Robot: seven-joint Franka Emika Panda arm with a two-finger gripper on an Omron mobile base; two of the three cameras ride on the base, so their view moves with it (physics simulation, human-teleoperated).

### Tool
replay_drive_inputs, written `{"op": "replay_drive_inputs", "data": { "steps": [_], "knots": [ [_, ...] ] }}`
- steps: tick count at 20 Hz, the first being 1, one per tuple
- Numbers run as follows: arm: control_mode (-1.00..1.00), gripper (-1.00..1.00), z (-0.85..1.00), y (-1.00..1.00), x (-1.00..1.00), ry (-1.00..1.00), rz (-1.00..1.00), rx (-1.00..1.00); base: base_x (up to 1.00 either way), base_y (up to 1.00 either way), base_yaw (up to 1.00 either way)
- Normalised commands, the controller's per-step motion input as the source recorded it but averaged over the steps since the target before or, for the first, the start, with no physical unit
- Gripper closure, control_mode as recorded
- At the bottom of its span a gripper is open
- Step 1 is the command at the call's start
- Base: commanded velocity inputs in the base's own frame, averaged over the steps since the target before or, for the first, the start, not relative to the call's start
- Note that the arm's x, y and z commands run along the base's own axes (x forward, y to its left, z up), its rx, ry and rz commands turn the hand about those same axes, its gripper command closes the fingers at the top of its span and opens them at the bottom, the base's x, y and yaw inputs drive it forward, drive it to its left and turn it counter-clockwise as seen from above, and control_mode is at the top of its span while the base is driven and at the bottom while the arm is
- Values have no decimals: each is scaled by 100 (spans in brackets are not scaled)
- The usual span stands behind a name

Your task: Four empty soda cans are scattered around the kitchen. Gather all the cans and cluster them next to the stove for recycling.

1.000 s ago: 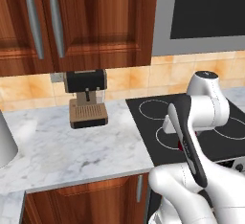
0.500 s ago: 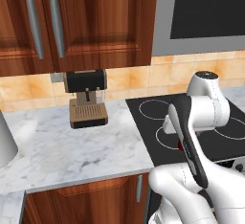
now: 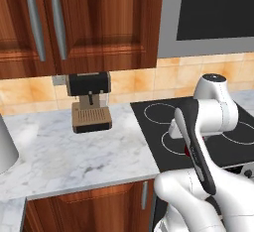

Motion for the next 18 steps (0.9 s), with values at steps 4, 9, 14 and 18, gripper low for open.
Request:
{"op": "replay_drive_inputs", "data": {
  "steps": [4,9,14,18],
  "knots": [
    [-100,100,0,0,0,0,0,0,0,0,0],
    [-100,100,0,0,0,0,0,0,0,0,0],
    [-100,100,0,41,5,-2,0,-1,0,0,0],
    [-100,100,0,78,19,-13,1,0,0,0,0]
  ]
}}
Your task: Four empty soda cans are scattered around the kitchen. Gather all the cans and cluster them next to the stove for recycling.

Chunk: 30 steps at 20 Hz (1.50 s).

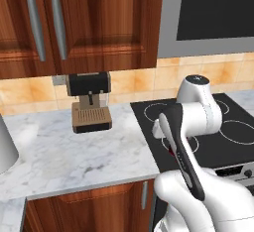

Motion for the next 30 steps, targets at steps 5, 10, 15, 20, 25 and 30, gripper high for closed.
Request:
{"op": "replay_drive_inputs", "data": {
  "steps": [5,10,15,20,25,30],
  "knots": [
    [-100,100,-7,46,29,-19,6,0,0,0,0],
    [-100,100,-9,14,21,-17,6,2,0,0,0],
    [-100,100,0,-4,0,0,0,0,0,0,0],
    [-100,100,0,-3,40,7,0,0,0,0,0],
    [-100,100,0,6,49,12,0,0,0,0,0],
    [-100,100,-15,14,15,5,0,-1,0,0,0]
  ]
}}
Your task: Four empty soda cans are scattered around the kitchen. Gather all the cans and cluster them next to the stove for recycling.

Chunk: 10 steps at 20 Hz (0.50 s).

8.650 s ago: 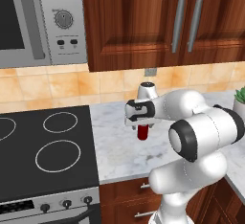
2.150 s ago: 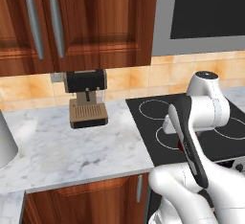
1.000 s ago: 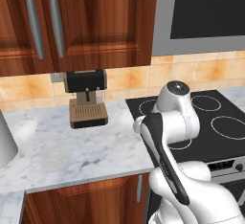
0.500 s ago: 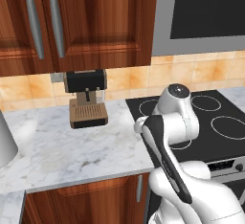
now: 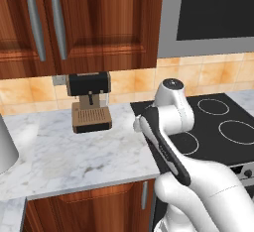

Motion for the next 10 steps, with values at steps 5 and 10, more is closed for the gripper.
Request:
{"op": "replay_drive_inputs", "data": {
  "steps": [5,10],
  "knots": [
    [-100,100,-38,19,16,0,0,-5,0,0,0],
    [-100,100,-39,8,16,0,0,-4,0,0,0]
  ]
}}
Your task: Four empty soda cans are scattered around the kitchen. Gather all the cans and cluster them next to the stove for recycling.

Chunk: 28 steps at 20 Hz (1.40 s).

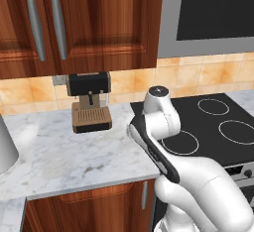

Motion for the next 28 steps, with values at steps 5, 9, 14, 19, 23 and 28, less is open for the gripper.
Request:
{"op": "replay_drive_inputs", "data": {
  "steps": [5,9,14,19,23,28],
  "knots": [
    [-100,100,-1,3,16,2,0,0,0,0,0],
    [-100,100,0,0,30,7,0,0,0,0,0],
    [-100,100,0,0,30,0,0,0,0,0,0],
    [-100,100,-3,0,28,0,0,0,0,0,0],
    [-100,100,-19,2,5,1,0,0,0,0,0],
    [-100,100,-17,0,37,0,0,0,0,0,0]
  ]
}}
